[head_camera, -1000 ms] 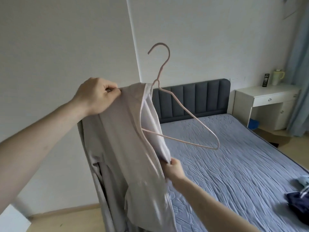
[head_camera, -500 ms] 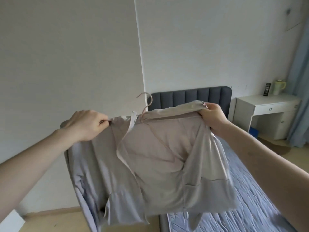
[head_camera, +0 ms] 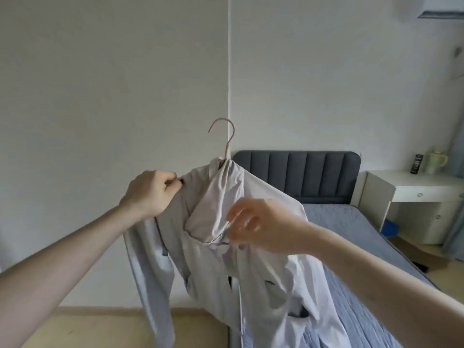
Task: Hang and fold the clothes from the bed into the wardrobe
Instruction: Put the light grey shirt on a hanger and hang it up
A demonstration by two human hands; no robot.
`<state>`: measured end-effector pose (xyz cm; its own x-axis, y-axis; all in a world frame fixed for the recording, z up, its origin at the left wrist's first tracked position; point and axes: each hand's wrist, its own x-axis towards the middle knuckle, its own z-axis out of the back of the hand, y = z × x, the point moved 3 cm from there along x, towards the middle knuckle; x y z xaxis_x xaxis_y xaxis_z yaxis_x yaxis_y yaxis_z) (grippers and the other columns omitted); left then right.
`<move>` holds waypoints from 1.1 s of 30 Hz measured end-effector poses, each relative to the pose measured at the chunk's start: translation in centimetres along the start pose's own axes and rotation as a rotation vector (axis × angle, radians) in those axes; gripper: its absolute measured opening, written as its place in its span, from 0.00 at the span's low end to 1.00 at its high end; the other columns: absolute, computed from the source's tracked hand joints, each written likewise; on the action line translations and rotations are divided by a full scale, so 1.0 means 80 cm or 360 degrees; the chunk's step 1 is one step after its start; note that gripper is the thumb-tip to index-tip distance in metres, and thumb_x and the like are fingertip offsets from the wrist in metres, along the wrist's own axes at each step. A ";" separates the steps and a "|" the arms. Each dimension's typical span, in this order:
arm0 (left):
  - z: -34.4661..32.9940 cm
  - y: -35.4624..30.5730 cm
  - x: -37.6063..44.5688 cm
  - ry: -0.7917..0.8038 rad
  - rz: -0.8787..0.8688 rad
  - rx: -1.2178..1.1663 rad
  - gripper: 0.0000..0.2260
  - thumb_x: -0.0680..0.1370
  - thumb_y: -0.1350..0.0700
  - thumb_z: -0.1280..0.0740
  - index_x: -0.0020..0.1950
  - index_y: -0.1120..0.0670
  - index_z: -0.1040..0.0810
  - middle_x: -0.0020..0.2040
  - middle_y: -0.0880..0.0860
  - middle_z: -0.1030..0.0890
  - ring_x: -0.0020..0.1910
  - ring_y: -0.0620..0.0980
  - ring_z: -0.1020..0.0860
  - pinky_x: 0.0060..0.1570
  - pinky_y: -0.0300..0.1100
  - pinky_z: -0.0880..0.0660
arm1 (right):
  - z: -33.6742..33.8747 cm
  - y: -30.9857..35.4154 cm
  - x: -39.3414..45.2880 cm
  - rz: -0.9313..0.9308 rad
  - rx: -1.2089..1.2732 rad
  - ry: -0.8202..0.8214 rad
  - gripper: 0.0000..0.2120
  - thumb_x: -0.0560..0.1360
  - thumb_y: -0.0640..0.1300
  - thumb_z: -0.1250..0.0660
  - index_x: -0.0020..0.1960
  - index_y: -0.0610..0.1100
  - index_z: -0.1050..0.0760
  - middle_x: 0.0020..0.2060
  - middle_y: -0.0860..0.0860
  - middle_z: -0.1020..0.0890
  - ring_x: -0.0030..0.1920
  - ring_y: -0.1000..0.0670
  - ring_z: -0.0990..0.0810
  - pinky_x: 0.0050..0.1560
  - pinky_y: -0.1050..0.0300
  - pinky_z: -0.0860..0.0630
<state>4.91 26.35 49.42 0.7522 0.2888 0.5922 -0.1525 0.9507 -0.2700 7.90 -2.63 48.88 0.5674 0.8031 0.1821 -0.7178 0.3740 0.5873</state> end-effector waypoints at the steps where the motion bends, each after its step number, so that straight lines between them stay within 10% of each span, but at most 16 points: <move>1: 0.001 0.002 -0.003 0.0007 0.0010 -0.0008 0.17 0.80 0.48 0.35 0.35 0.55 0.30 0.27 0.51 0.26 0.34 0.58 0.25 0.33 0.46 0.31 | 0.022 -0.014 0.004 0.0031 -0.0022 -0.0301 0.08 0.75 0.53 0.25 0.52 0.56 0.21 0.45 0.62 0.15 0.45 0.61 0.17 0.49 0.58 0.20; 3: 0.004 0.006 -0.008 0.0005 0.0010 -0.0018 0.17 0.80 0.48 0.36 0.36 0.55 0.31 0.28 0.51 0.26 0.33 0.56 0.25 0.35 0.46 0.30 | 0.059 -0.052 0.014 0.0061 -0.0068 -0.0708 0.07 0.76 0.50 0.27 0.54 0.55 0.21 0.48 0.63 0.17 0.49 0.62 0.19 0.51 0.61 0.23; 6: 0.008 0.009 -0.015 -0.0023 -0.0004 -0.0048 0.18 0.79 0.45 0.37 0.35 0.55 0.31 0.27 0.51 0.27 0.32 0.55 0.25 0.32 0.46 0.31 | 0.072 -0.110 0.034 -0.0129 -0.0208 -0.0582 0.13 0.80 0.55 0.32 0.63 0.55 0.24 0.56 0.62 0.20 0.54 0.59 0.22 0.55 0.60 0.27; 11: 0.012 0.017 -0.032 0.0007 0.0109 -0.0095 0.18 0.77 0.43 0.40 0.35 0.56 0.31 0.27 0.51 0.27 0.30 0.53 0.26 0.32 0.47 0.29 | 0.044 -0.151 0.053 -0.0173 -0.0031 -0.0425 0.19 0.83 0.52 0.39 0.37 0.44 0.34 0.27 0.56 0.32 0.30 0.53 0.35 0.32 0.56 0.37; 29: 0.108 0.095 -0.172 -0.0180 0.0665 0.0109 0.16 0.79 0.60 0.39 0.34 0.48 0.39 0.31 0.47 0.32 0.35 0.54 0.33 0.36 0.48 0.39 | -0.171 0.001 0.155 0.0309 0.0609 0.0259 0.21 0.81 0.49 0.33 0.34 0.43 0.37 0.29 0.54 0.37 0.33 0.53 0.38 0.35 0.53 0.41; 33: 0.148 0.162 -0.224 -0.0276 0.0741 0.0229 0.07 0.78 0.52 0.40 0.48 0.46 0.21 0.52 0.44 0.23 0.53 0.49 0.26 0.53 0.41 0.32 | -0.231 0.058 0.173 0.0321 0.0694 0.0338 0.22 0.80 0.50 0.33 0.33 0.46 0.38 0.29 0.55 0.36 0.32 0.53 0.38 0.36 0.53 0.41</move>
<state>-18.14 34.85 44.34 0.4680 0.6879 0.5547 -0.5418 0.7192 -0.4349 4.93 18.79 39.54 0.3085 0.9325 0.1878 -0.5438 0.0109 0.8391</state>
